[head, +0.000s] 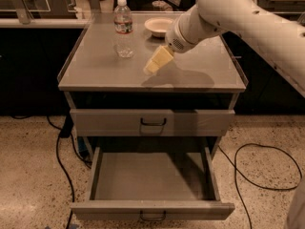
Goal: Place water bottle into middle drawer
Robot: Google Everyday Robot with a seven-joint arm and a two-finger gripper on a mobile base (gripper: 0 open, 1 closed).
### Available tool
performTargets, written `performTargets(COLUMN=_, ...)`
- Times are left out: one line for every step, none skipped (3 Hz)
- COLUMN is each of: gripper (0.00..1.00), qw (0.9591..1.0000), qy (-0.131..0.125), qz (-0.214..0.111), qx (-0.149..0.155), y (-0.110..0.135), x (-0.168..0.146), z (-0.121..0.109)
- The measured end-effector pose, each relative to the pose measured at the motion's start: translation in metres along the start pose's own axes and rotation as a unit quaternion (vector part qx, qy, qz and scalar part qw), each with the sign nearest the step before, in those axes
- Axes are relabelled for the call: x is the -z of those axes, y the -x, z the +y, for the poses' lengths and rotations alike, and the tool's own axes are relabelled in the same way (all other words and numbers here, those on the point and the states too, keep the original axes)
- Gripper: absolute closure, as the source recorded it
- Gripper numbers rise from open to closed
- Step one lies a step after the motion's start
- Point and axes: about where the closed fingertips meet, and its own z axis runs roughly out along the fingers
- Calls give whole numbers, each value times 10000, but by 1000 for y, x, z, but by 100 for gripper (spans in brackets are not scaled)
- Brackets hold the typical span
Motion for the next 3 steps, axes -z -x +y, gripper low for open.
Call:
performTargets(gripper=0, qw=9985, qy=-273, qz=-427, qx=-223, y=12, x=-13, z=-15)
performTargets(gripper=0, qw=9985, qy=-273, qz=-427, qx=-223, y=12, x=-13, z=-15)
performTargets(gripper=0, qw=9967, qy=-226, qz=-695, qx=-363, y=19, x=-19, z=-18)
